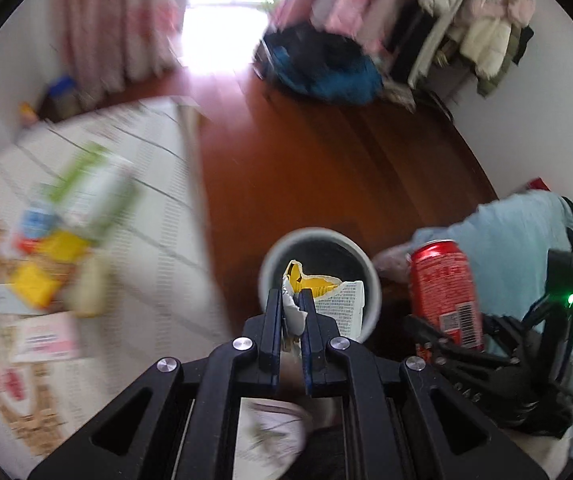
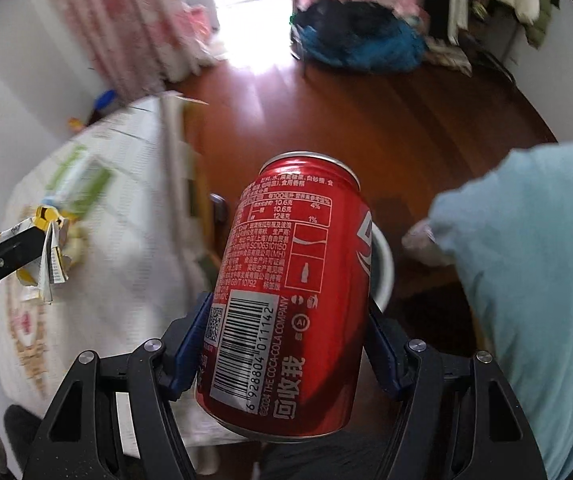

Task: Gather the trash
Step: 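Carry the can and wrapper over the white bin and open both tools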

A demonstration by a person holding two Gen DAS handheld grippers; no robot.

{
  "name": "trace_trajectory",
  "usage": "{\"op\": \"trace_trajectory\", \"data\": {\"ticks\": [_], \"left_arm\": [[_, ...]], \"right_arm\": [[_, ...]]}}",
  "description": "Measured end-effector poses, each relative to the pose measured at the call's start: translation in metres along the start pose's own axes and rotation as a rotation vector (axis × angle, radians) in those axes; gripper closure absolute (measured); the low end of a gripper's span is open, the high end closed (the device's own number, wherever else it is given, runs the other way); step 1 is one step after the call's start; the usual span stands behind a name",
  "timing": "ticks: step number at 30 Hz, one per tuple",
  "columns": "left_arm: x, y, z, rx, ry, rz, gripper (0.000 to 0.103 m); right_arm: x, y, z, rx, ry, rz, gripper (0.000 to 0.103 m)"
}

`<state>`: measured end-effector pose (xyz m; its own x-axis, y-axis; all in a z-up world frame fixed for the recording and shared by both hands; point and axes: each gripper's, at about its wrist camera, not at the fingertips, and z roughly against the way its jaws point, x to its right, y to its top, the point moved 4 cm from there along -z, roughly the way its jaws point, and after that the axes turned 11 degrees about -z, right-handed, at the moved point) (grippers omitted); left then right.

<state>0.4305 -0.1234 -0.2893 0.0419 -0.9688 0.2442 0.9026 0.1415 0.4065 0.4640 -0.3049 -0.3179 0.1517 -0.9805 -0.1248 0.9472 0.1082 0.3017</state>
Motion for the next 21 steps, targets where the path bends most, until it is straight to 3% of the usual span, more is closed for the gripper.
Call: {"op": "trace_trajectory", "data": {"ticks": [6,13,15,16,17,18,19,21], "left_arm": [[0.017,0.027,-0.081,-0.117,-0.089,0.017,0.097],[0.029,0.042,-0.125,-0.212,-0.152,0.043,0.094],[0.030,0.042,-0.131,-0.234,-0.145,0.041,0.086],[0.029,0.044,-0.134,-0.240,-0.133,0.037,0.071],[0.030,0.045,-0.133,-0.240,-0.128,0.034,0.045],[0.029,0.044,-0.133,-0.236,-0.125,0.034,0.032],[0.027,0.042,-0.133,-0.229,-0.114,0.034,0.019],[0.026,0.039,-0.132,-0.225,-0.099,0.024,0.019]], "right_arm": [[0.050,0.013,-0.060,-0.090,-0.035,-0.049,0.032],[0.067,0.022,-0.112,-0.153,-0.052,-0.074,0.032],[0.064,0.023,-0.124,-0.162,-0.058,-0.074,0.032],[0.065,0.024,-0.134,-0.176,-0.065,-0.072,0.032],[0.067,0.025,-0.139,-0.185,-0.072,-0.077,0.031],[0.069,0.026,-0.144,-0.193,-0.071,-0.082,0.031],[0.071,0.025,-0.149,-0.204,-0.077,-0.089,0.023],[0.074,0.025,-0.155,-0.207,-0.099,-0.092,0.001]]}}
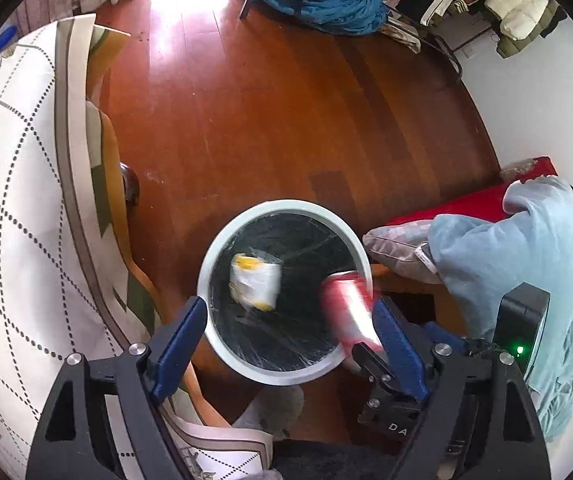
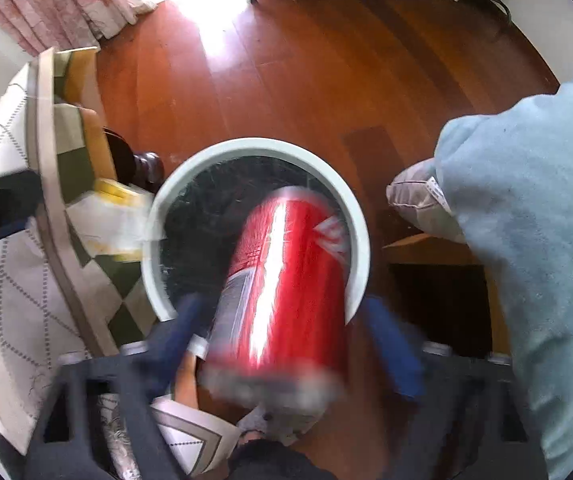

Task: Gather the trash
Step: 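Carry the can and wrapper over the white bin and open both tools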

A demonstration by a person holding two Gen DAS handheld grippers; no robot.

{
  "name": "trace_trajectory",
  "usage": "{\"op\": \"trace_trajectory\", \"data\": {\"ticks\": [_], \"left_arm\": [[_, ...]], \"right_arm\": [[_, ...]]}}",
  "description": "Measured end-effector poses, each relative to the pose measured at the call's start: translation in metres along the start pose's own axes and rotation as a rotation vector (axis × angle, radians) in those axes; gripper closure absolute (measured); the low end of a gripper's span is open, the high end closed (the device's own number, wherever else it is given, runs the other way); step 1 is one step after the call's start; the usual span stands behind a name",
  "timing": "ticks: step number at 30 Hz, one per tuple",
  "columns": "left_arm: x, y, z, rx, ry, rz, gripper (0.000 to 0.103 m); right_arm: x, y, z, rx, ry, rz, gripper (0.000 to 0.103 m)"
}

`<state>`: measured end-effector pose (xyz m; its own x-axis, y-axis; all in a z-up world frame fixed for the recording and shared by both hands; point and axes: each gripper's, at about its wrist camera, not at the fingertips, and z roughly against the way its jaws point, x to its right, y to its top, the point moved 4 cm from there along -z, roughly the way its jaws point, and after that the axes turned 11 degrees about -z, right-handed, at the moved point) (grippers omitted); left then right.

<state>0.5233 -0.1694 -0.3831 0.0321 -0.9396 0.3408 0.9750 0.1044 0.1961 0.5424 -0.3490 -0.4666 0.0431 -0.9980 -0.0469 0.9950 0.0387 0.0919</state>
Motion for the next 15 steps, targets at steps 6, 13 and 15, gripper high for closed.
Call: {"op": "trace_trajectory", "data": {"ticks": [6,13,15], "left_arm": [[0.006,-0.017,0.016,0.022,0.172,-0.086,0.007],[0.018,-0.047,0.052,0.085,0.308,-0.164,0.007],[0.024,-0.055,0.065,0.105,0.321,-0.171,0.007]], "right_arm": [[0.007,-0.010,0.008,0.031,-0.044,-0.019,0.001],[0.004,-0.027,0.048,0.092,-0.055,-0.041,0.001],[0.003,-0.035,0.062,0.111,-0.051,-0.041,0.001]]}}
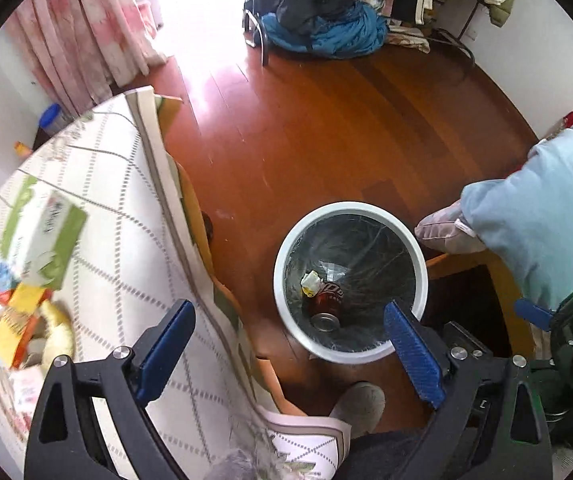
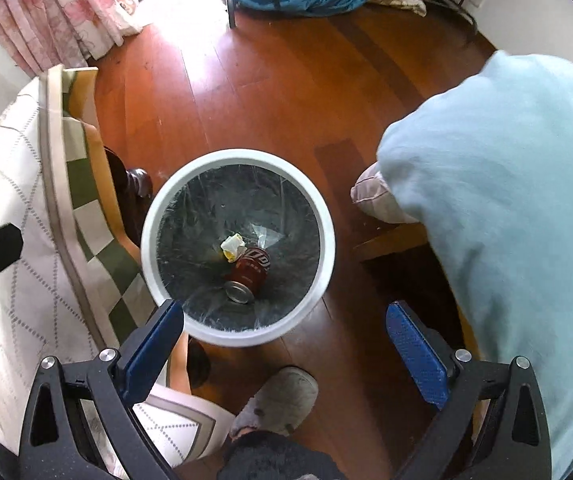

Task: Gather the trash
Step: 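Carry the can and wrapper over the white bin and open both tools, then move both tools back toward the table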

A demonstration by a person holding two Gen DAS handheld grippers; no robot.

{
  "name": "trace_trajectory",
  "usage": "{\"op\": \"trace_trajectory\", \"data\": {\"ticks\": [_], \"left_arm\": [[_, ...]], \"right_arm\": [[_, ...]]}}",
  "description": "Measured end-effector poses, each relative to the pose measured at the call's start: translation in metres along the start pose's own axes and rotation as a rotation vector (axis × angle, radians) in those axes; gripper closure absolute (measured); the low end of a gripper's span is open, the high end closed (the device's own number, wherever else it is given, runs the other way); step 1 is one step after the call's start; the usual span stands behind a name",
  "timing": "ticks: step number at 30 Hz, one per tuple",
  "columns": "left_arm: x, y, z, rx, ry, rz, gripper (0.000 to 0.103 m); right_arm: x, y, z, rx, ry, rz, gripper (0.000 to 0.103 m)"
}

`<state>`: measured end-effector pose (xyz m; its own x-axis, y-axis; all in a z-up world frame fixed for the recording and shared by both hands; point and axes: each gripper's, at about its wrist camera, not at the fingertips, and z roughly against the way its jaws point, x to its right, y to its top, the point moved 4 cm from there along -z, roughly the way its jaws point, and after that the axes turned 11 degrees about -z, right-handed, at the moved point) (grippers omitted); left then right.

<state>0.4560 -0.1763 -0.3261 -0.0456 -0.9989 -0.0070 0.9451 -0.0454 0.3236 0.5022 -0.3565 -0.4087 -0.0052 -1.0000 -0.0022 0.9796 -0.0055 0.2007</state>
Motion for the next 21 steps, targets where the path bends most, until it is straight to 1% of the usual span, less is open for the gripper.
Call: {"op": "trace_trajectory", "data": {"ticks": [9,15,17,19,21], "left_arm": [[0.003,-0.011,0.070,0.105,0.054,-0.003,0.007],[-0.001,-0.026,0.120,0.192,0.078,0.028,0.007],[-0.006,-0.033,0.138,0.221,0.101,0.040,0.007],[-0.013,-0.038,0.153,0.232,0.132,0.061,0.007],[-0.023,-0.045,0.167,0.249,0.164,0.085,0.007]], "right_arm": [[0.008,-0.028,0.091,0.109,0.029,-0.014,0.001],[0.011,-0.043,0.146,0.186,0.048,-0.026,0.001],[0.010,-0.049,0.164,0.211,0.061,-0.028,0.001],[0.008,-0.054,0.182,0.236,0.074,-0.031,0.001],[0.003,-0.058,0.200,0.252,0.111,-0.035,0.001]]}}
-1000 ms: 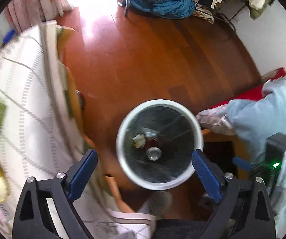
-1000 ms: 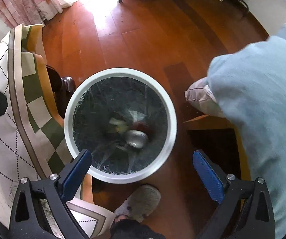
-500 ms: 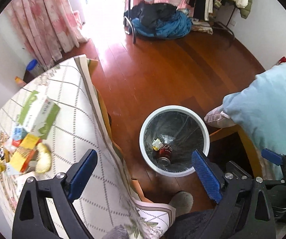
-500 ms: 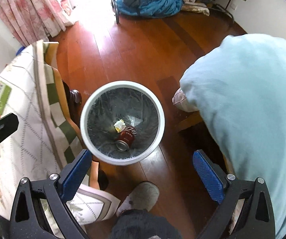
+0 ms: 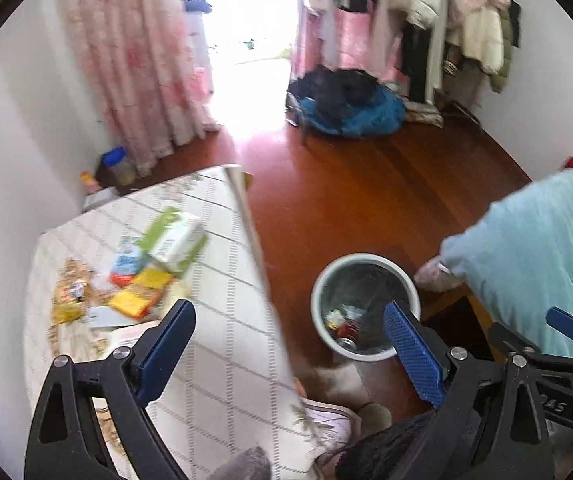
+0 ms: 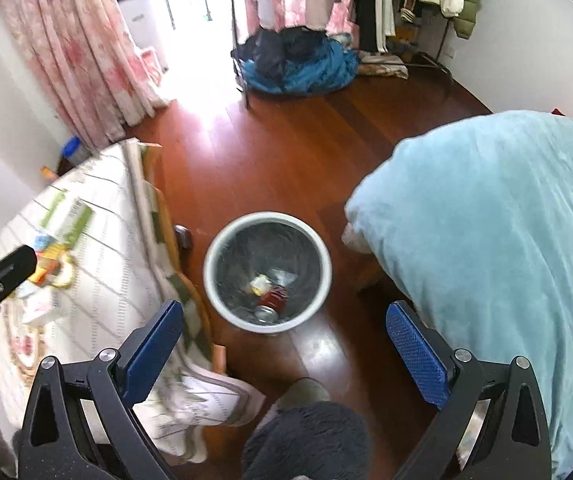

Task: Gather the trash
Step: 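Move both tools back toward the table, then grasp the green medicine box with the right tool while the left tool grasps the yellow snack bag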

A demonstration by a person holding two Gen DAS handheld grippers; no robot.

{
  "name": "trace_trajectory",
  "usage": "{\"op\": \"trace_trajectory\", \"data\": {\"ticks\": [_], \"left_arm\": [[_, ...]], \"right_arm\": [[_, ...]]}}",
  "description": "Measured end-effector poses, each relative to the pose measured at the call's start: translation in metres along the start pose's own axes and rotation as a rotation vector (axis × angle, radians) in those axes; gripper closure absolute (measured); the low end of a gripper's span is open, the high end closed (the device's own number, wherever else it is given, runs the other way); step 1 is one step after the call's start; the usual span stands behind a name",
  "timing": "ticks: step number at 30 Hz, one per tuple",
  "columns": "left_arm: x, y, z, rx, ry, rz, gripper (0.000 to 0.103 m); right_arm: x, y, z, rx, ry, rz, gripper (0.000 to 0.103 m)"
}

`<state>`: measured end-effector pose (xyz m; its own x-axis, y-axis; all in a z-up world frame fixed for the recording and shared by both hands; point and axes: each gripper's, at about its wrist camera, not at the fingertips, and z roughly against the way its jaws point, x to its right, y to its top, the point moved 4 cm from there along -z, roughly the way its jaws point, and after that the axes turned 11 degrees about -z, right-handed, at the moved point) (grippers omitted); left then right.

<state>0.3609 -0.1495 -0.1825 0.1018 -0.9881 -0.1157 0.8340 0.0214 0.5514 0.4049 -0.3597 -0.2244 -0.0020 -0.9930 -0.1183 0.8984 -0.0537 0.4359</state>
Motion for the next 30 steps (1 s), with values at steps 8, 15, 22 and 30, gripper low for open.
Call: {"op": "trace_trajectory", "data": {"ticks": [8,15,22,30], "left_arm": [[-0.090,-0.037,0.010,0.018,0.083,0.165,0.000],[-0.216,-0.144,-0.047,-0.197,0.329,0.342,0.000],[-0.312,-0.212,-0.098,-0.335,0.413,0.510,0.000],[-0.337,-0.181,-0.138,-0.306,0.388,0.478,0.000]], "right_arm": [[-0.070,-0.017,0.027,-0.013,0.155,0.054,0.000],[-0.181,-0.053,-0.035,-0.184,0.285,0.124,0.000],[-0.309,-0.049,-0.126,-0.256,0.284,0.208,0.000],[-0.423,-0.028,-0.199,-0.236,-0.004,0.772,0.000]]}}
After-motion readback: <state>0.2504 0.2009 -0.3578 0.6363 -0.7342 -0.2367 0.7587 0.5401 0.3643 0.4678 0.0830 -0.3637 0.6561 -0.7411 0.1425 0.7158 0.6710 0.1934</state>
